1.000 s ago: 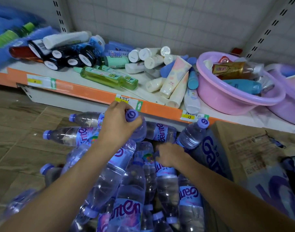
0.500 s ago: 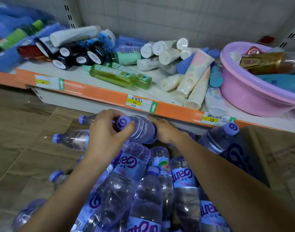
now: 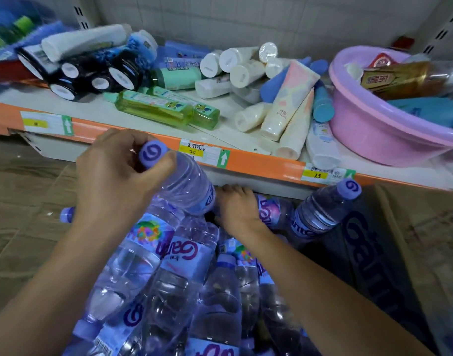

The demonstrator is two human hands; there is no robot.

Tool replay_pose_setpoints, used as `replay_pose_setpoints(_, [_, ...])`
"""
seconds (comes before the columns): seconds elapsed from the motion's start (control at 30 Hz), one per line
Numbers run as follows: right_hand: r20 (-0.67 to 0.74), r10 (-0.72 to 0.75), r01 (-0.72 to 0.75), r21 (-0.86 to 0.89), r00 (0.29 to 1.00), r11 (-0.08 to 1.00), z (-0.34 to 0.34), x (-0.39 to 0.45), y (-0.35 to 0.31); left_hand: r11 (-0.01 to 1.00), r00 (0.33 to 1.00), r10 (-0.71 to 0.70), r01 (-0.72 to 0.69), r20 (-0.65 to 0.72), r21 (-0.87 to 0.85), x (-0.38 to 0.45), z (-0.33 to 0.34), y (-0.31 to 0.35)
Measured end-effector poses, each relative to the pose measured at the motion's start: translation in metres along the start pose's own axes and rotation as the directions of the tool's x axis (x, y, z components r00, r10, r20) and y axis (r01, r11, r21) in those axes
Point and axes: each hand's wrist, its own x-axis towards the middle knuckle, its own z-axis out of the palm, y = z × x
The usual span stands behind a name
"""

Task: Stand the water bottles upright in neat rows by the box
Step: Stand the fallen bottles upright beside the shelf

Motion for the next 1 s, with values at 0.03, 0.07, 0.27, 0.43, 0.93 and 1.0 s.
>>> replay_pose_setpoints(0.03, [-0.049, -0.005, 0.008, 0.048, 0.999, 0.999, -0.005, -0.007, 0.002, 1.000, 1.000, -0.004, 0.004, 0.001, -0.029, 0.001, -0.002, 0.001])
replay_pose_setpoints(0.07, [-0.083, -0.007, 0.014, 0.089, 0.997, 0.996, -0.011, -0.015, 0.005, 0.998, 1.000, -0.014, 0.013, -0.016, -0.062, 0.004, -0.004, 0.003])
replay_pose_setpoints(0.27, [-0.295, 0.110, -0.021, 0.291, 0.949, 0.957, -0.054, -0.048, 0.029, 0.988, 0.994, 0.092, -0.099, -0.066, -0.117, 0.023, -0.018, 0.039])
replay_pose_setpoints(0.43, [-0.122, 0.227, -0.164, 0.389, 0.966, 0.906, -0.095, -0.060, 0.067, 0.983, 0.986, 0.156, -0.162, -0.066, -0.092, 0.010, 0.005, 0.055])
replay_pose_setpoints(0.93, [-0.007, 0.139, -0.132, 0.265, 0.990, 0.955, -0.123, -0.064, 0.083, 0.961, 0.922, 0.191, -0.245, 0.338, 0.128, -0.010, 0.118, 0.013])
replay_pose_setpoints(1.0, [-0.015, 0.122, -0.115, 0.250, 0.992, 0.961, -0.122, -0.066, 0.082, 0.944, 0.888, 0.222, -0.299, 0.403, 0.138, -0.003, 0.115, 0.015])
